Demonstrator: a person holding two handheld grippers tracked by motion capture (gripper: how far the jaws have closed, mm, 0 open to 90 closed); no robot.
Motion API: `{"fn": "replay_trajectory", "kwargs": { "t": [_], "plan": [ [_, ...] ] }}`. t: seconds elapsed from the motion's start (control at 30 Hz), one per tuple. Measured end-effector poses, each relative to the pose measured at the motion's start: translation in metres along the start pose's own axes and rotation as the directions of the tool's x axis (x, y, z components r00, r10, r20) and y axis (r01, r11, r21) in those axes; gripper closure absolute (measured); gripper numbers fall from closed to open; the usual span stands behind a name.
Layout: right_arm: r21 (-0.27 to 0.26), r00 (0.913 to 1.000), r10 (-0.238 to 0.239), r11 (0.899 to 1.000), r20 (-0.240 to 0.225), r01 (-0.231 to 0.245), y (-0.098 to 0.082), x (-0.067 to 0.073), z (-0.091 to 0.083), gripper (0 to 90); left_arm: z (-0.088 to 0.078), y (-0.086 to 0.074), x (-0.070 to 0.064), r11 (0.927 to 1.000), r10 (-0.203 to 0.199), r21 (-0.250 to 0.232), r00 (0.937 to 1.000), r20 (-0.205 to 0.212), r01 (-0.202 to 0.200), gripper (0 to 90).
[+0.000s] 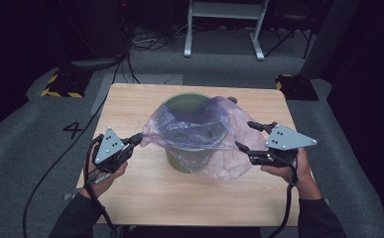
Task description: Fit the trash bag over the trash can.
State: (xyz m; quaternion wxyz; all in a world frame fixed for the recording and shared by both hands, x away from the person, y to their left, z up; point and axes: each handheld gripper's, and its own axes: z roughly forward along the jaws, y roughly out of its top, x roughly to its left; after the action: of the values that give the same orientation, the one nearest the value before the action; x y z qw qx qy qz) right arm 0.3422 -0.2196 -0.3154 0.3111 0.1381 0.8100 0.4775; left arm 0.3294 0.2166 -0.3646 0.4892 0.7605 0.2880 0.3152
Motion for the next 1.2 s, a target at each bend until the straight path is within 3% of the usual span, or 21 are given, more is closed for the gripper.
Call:
{"fn": "replay_trajectory", "kwargs": {
  "t": [0.17,0.27,0.3,0.37,0.43,0.53,0.6,0.77,0.93,1.07,1.2],
  "plan": [
    [-0.018,0.9991,-0.041,0.999,-0.014,0.041,-0.011,0.012,-0.006,24.2,-0.001,0.001,0.005,0.9998,-0.019,-0.010,0.9998,-0.005,0.019,89.9],
    [0.060,0.9949,-0.093,0.994,0.040,0.091,-0.018,0.018,0.002,26.4,-0.001,0.004,0.007,0.9996,-0.022,-0.017,0.9997,-0.003,0.022,89.9],
    [0.082,0.9919,-0.110,0.991,0.062,0.105,-0.020,0.019,0.006,30.8,-0.001,0.005,0.008,0.9996,-0.020,-0.018,0.9998,-0.004,0.020,89.9],
    [0.131,0.9825,-0.141,0.983,0.121,0.125,-0.023,0.020,0.014,52.0,0.000,0.005,0.008,0.9998,-0.009,-0.018,0.9999,-0.008,0.009,89.9],
    [0.145,0.9749,-0.158,0.980,0.157,0.136,-0.024,0.018,0.020,67.0,0.002,0.005,0.009,1.0000,-0.005,-0.008,1.0000,-0.006,0.005,89.9],
    [0.099,0.9803,-0.110,0.991,0.164,0.095,-0.021,0.007,0.021,84.6,0.004,0.004,0.011,0.9999,-0.016,-0.006,0.9999,0.001,0.016,89.9],
    [0.052,0.9847,-0.068,0.997,0.160,0.060,-0.017,-0.003,0.019,89.6,0.005,0.005,0.012,0.9999,-0.009,-0.006,1.0000,-0.004,0.009,89.9],
    [0.003,0.9828,-0.003,1.000,0.185,0.002,-0.003,-0.023,0.027,90.0,0.013,0.005,0.017,0.9999,-0.010,0.003,0.9999,0.001,0.010,89.6],
    [-0.019,0.9857,0.060,0.998,0.158,-0.057,0.009,-0.041,0.044,90.0,0.022,0.003,0.024,0.9990,-0.044,0.006,0.9990,0.006,0.044,89.1],
    [0.015,0.9806,0.113,0.993,0.160,-0.117,0.010,-0.055,0.063,88.3,0.034,0.003,0.033,0.9966,-0.080,0.019,0.9968,0.010,0.080,87.7],
    [0.047,0.9728,0.181,0.981,0.144,-0.190,0.005,-0.067,0.082,87.4,0.047,0.001,0.040,0.9940,-0.104,0.035,0.9944,0.017,0.103,86.9]
  ]
}}
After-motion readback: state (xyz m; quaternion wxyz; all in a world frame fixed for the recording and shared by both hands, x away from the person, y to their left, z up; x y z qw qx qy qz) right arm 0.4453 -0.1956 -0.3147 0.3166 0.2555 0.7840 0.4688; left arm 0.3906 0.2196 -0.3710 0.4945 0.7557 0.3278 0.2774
